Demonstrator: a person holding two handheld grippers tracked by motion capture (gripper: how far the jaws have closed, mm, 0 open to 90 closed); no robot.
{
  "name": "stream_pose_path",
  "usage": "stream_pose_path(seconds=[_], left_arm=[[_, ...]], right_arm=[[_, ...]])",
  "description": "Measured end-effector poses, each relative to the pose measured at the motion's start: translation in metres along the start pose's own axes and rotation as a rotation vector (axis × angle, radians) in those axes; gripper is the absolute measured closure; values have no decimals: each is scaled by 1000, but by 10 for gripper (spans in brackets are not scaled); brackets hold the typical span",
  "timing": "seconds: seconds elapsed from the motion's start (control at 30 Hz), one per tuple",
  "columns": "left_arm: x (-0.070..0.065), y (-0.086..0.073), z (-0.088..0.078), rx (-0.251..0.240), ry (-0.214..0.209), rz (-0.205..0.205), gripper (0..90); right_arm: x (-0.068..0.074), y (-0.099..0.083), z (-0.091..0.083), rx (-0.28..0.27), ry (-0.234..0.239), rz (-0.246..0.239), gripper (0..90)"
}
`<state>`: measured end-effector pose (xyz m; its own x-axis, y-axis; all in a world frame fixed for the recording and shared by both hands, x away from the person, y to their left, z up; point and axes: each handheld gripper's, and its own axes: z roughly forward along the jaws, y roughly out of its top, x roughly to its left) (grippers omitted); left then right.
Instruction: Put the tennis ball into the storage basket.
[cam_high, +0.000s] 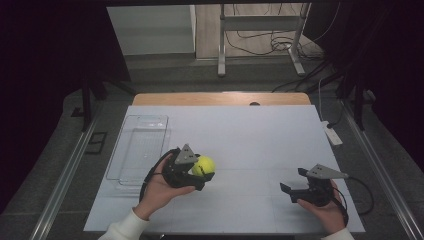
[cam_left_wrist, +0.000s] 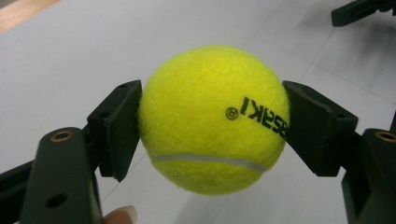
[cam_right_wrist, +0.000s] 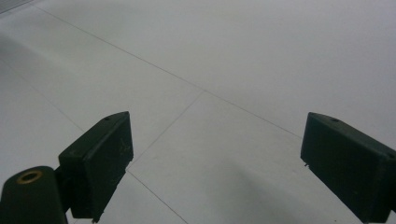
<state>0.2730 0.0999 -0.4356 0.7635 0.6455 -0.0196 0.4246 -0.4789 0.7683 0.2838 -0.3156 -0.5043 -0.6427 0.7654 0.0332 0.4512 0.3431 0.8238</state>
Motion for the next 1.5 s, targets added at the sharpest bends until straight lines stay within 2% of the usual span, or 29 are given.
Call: stream_pose_path(seconds=[0.47,1.13,1.5], left_arm=[[6,3,-19,-78,18,-26,262],[17,4,-39,-152,57,-58,262],[21,5,-44,-189,69,-82,262]], right_arm=[[0,0,0,0,-1,0,96],[-1,0,0,5,-6,0,96],[-1,0,0,3,-2,3,97]])
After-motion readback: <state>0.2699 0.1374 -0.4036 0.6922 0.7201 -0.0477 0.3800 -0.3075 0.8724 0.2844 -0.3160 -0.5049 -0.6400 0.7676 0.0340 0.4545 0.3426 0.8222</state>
